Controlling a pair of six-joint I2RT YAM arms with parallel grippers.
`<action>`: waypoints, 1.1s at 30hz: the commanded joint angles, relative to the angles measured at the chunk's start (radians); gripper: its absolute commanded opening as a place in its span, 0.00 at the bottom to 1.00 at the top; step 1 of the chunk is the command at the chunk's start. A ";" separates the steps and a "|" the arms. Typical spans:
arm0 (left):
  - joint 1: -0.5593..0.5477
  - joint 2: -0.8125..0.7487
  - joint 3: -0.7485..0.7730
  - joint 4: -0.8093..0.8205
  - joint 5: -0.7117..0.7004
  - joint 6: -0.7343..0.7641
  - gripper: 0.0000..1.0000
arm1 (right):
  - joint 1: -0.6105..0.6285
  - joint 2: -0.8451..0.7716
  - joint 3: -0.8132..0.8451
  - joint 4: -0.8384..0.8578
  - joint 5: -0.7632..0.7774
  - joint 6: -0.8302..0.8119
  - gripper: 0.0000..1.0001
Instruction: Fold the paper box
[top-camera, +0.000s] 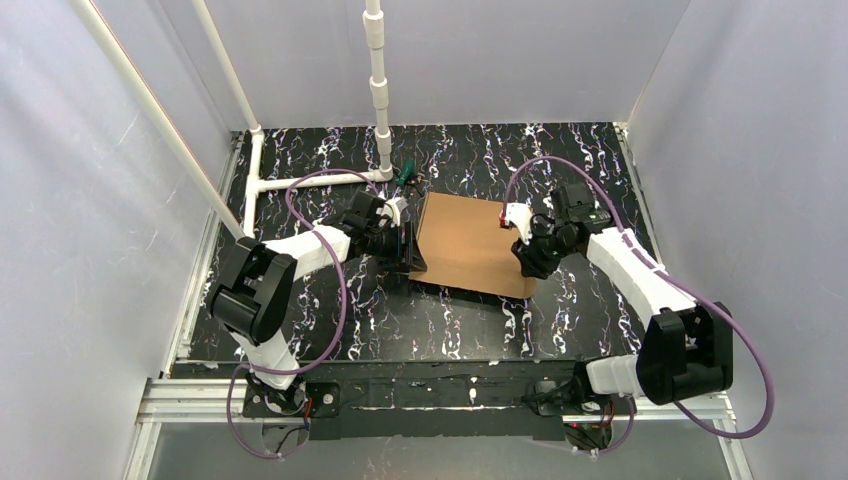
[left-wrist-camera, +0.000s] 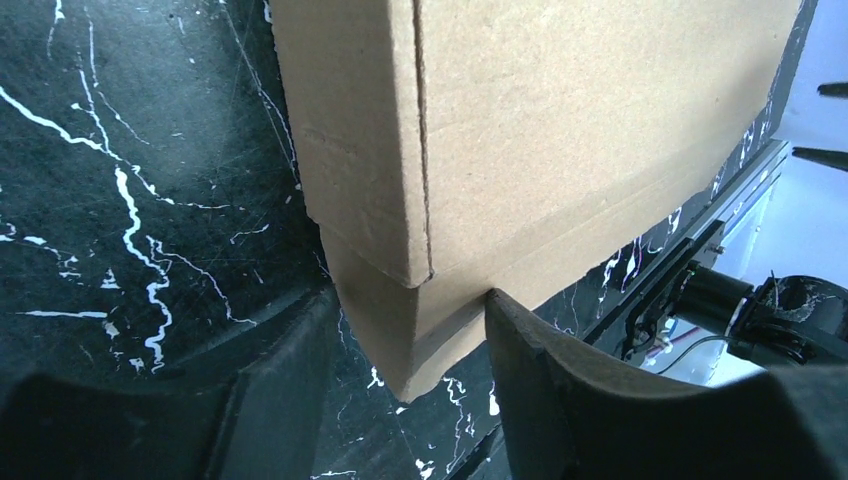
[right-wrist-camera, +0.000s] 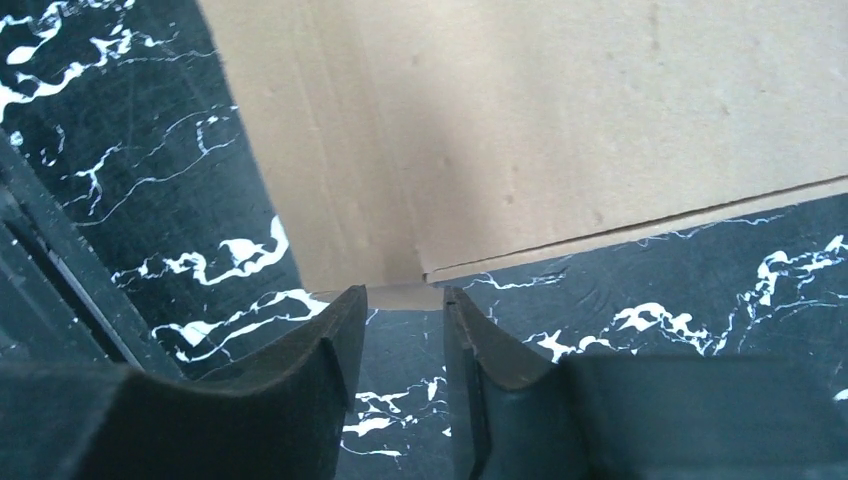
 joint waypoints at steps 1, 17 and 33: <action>0.006 -0.045 -0.003 -0.035 -0.029 0.017 0.57 | -0.016 0.032 0.074 0.080 0.042 0.082 0.45; 0.184 -0.070 0.037 0.114 0.239 -0.141 0.98 | -0.196 0.195 0.067 0.385 -0.062 0.743 0.73; 0.150 0.249 0.167 0.106 0.347 -0.159 0.80 | -0.247 0.348 -0.045 0.502 -0.229 0.954 0.50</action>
